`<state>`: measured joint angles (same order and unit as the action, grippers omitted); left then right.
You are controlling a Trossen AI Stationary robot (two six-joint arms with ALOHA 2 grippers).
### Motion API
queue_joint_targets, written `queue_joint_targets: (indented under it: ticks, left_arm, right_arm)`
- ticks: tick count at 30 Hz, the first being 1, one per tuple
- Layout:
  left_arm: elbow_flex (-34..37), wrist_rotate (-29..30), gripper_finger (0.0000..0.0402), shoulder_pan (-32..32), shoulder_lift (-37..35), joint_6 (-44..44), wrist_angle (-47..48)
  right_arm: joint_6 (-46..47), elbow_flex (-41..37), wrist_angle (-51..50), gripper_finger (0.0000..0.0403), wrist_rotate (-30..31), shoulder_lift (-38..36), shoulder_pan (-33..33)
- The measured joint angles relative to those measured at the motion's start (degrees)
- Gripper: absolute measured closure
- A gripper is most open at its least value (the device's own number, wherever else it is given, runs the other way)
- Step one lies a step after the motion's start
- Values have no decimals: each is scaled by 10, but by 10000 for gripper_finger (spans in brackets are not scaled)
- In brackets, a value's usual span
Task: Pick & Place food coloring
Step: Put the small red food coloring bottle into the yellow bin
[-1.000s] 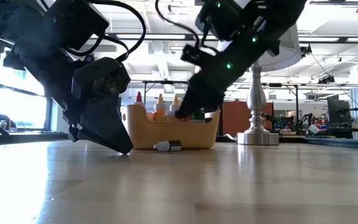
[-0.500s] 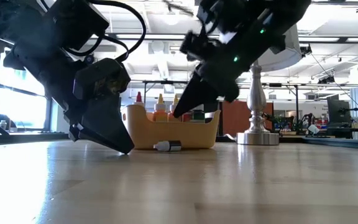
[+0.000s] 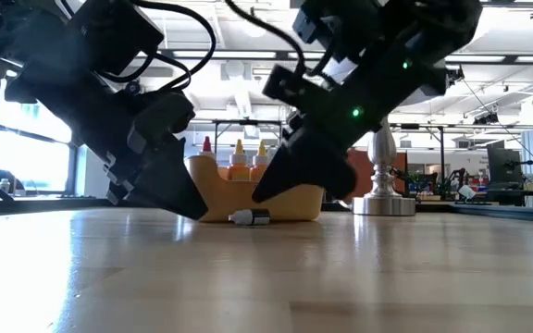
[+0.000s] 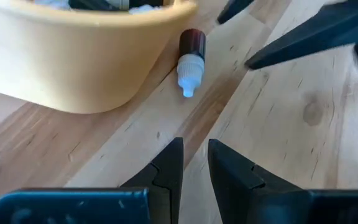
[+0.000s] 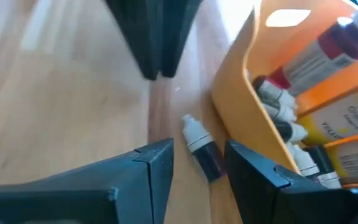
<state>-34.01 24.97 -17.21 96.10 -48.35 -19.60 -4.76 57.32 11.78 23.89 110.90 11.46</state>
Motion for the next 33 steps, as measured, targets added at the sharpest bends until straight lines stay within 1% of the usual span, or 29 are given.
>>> queue_joint_targets:
  ticks: [3, 5, 8, 11, 13, 16, 19, 21, 25, 27, 30, 33]
  left_arm:
    - [0, 2, 328, 0, 0, 0, -4]
    - [0, 0, 328, 0, 0, 0, -3]
    - [0, -7, 328, 0, 0, 0, -4]
    - [0, -5, 328, 0, 0, 0, -4]
    - [0, -4, 328, 0, 0, 0, -4]
    - [0, -1, 328, 0, 0, 0, -3]
    - [0, 0, 328, 0, 0, 0, -3]
    - [0, 0, 328, 0, 0, 0, -3]
    - [0, 0, 328, 0, 0, 0, 2]
    - [0, 0, 328, 0, 0, 1, 1]
    - [0, 0, 328, 0, 0, 0, 1]
    - [0, 0, 328, 0, 0, 1, 1]
  right_arm:
    - [18, 0, 24, 270, 35, 11, -1]
    - [22, 0, 26, 273, 36, 11, -6]
    - [21, 0, 24, 274, 8, 12, -16]
    - [36, 0, 24, 274, -41, 14, -26]
    - [36, 0, 31, 274, -61, 23, -30]
    - [12, 0, 44, 274, -47, 45, -29]
    - [8, 1, 48, 274, -16, 54, -28]
    - [4, 1, 47, 274, -6, 54, -28]
    - [-13, 1, 47, 274, -32, 54, -29]
    - [7, 1, 41, 275, -40, 54, -29]
    - [30, 2, 30, 277, -43, 53, -29]
    - [17, 2, 28, 289, -44, 53, -29]
